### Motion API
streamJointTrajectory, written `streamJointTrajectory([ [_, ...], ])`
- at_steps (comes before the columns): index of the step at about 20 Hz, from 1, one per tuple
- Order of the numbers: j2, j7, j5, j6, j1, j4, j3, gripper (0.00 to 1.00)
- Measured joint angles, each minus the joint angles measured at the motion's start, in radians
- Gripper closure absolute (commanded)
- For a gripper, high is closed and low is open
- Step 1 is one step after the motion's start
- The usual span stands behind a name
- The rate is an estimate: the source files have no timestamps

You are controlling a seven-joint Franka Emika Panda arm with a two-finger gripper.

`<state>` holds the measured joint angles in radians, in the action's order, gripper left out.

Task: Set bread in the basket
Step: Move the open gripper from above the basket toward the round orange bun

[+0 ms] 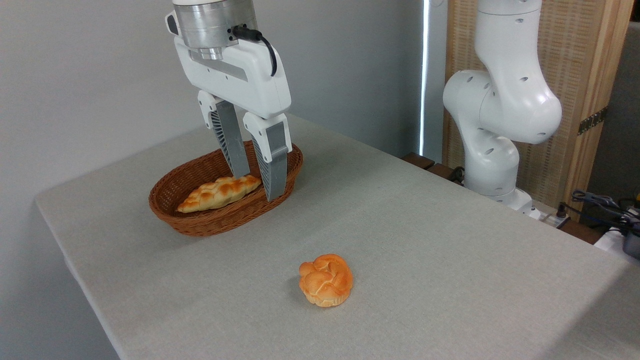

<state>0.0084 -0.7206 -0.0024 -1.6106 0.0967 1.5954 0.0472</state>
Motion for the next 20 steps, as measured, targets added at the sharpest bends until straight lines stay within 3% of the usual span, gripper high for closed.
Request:
streamJointTrajectory([
  [20,-0.020,0.000,-0.012,0.009,0.003,-0.001,0.001,0.00],
])
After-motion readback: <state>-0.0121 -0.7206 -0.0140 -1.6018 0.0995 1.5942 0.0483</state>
